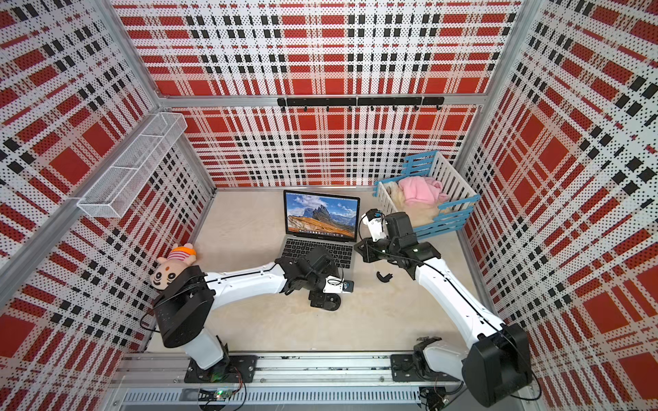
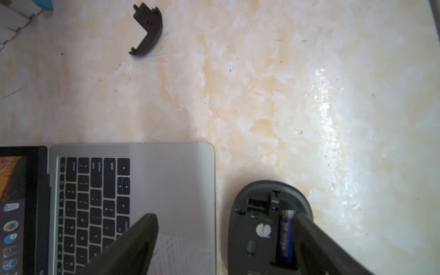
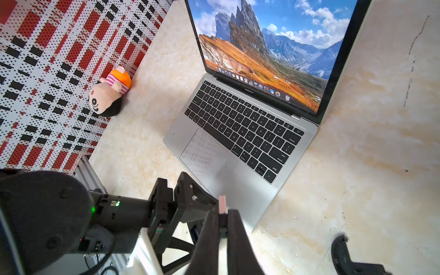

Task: Remove the wireless mouse receiver from the laptop
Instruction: Move the mouse to the center of the board.

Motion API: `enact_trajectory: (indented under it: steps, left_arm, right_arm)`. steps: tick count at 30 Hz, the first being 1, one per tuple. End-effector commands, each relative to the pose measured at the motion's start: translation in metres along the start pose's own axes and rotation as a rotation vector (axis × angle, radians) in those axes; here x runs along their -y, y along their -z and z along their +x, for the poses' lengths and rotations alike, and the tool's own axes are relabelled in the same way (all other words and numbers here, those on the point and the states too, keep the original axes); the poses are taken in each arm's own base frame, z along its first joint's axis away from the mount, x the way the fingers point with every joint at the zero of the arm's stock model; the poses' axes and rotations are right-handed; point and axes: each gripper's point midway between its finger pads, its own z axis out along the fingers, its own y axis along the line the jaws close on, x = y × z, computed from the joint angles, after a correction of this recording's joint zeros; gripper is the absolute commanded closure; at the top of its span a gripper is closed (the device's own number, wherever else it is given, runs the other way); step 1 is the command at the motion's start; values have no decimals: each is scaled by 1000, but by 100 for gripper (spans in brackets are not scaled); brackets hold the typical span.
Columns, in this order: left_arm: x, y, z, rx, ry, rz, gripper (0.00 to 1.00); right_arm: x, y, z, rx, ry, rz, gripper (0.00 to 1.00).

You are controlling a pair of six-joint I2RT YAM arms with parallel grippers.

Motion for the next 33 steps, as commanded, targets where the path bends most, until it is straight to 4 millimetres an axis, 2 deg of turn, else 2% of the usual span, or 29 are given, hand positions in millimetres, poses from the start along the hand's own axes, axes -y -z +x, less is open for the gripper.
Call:
enact_trajectory:
  steps: [1,5,10,17,18,29,33]
  left_arm:
    - [4,20,-9,85,30,-22,7]
    - [13,22,3,100,56,-30,6]
    - [21,12,20,61,68,-3,5]
    - [19,-3,34,33,99,36,5]
    - [19,-5,36,24,99,39,1]
    - [20,-26,51,-39,116,79,0]
    - [20,-32,51,-60,116,88,10]
  right_arm:
    - [0,3,-3,27,3,-6,100]
    - [0,1,-2,27,-4,-16,100]
    - [-1,-1,-4,28,-7,-28,100]
    - [-2,-1,-2,30,-10,-31,100]
    - [-1,-1,-2,28,-10,-30,100]
    - [-1,-1,-2,32,-11,-35,100]
    - [-1,0,-2,35,-10,-35,100]
